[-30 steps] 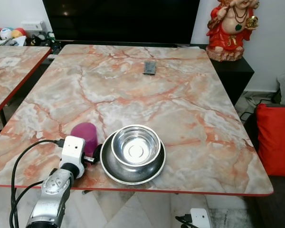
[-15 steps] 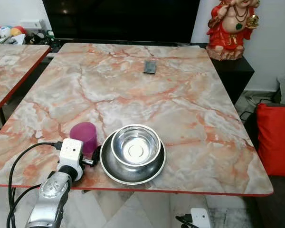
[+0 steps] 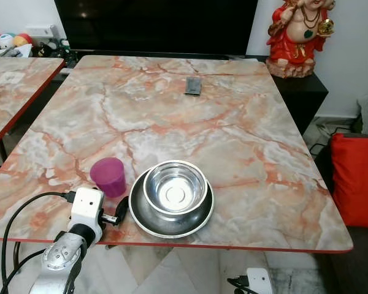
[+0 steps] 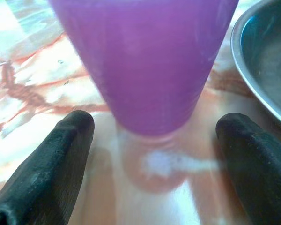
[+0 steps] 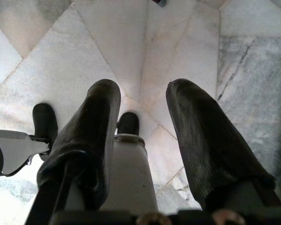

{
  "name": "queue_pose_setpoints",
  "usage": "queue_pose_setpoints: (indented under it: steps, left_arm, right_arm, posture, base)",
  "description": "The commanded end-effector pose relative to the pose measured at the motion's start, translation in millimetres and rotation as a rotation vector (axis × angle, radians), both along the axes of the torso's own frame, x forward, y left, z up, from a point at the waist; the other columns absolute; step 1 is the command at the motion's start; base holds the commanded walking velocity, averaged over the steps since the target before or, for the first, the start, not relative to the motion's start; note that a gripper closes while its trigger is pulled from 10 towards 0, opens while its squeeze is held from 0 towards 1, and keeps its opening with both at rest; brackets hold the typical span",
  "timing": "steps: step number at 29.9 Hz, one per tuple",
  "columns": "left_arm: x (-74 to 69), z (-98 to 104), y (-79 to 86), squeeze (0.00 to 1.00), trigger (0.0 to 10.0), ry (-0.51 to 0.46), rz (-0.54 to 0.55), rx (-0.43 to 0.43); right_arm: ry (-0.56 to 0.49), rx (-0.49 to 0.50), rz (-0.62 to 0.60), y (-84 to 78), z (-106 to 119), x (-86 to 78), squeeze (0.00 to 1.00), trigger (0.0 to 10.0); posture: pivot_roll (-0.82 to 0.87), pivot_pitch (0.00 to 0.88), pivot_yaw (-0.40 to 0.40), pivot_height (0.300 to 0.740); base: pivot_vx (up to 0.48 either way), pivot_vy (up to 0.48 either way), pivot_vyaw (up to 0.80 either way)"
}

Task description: Setting the table

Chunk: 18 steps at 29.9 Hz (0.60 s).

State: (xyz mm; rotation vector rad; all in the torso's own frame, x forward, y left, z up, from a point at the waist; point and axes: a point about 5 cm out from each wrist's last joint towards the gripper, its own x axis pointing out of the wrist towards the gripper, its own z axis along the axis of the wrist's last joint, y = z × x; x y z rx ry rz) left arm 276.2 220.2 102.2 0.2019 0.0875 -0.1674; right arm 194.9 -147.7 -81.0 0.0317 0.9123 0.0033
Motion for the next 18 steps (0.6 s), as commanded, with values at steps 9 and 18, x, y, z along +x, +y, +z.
queue_pose_setpoints:
  steps: [9,18]
  left_arm:
    - [-21.8,5,4.0,0.00,10.0,-0.036,0.024,-0.028]
    - [-61.8,3,9.8,0.00,10.0,-0.075,0.089,-0.034]
  right_arm:
    - [0.021,-0.004,0.005,-0.9,-3,-5.1,0.00,10.0]
    - [0.023,-0.009,0.000,-2.2,-3,-5.0,0.00,10.0]
  posture:
    - [0.06,0.109,-0.032,0.740]
    - [0.07,0.116,-0.034,0.740]
  base:
    - [0.000,0.000,0.00]
    - [0.000,0.000,0.00]
